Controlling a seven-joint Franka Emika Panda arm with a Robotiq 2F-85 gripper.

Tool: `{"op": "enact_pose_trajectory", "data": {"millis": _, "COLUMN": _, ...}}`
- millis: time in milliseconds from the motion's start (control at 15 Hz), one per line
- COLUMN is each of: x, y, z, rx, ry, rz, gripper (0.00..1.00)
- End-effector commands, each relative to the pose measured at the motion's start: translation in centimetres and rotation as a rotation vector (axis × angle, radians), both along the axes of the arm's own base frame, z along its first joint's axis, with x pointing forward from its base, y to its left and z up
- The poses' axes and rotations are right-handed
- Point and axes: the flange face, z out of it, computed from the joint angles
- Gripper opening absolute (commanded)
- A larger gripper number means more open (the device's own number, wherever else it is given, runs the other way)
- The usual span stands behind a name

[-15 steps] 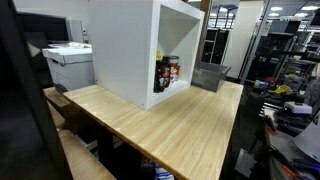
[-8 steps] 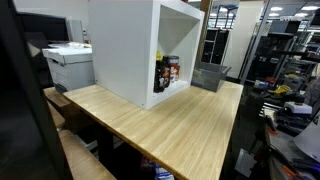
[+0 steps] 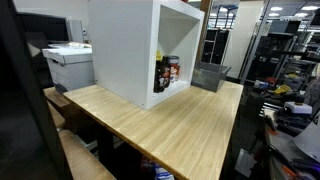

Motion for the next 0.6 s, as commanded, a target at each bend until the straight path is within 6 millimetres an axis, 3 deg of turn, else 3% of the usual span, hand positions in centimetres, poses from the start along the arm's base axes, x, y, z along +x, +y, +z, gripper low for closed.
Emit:
{"op": "enact_pose_trajectory", "data": {"millis": 0, "x": -1.6, "y": 0.2, "z": 0.3, "rx": -0.009, "ry": 0.007, "rz": -0.011, "gripper": 1.0}}
{"op": "enact_pose_trajectory", "data": {"millis": 533, "x": -3.3, "y": -1.0, "z": -0.4, "rx": 0.01, "ry": 0.001, "rz": -0.052, "gripper": 1.0}}
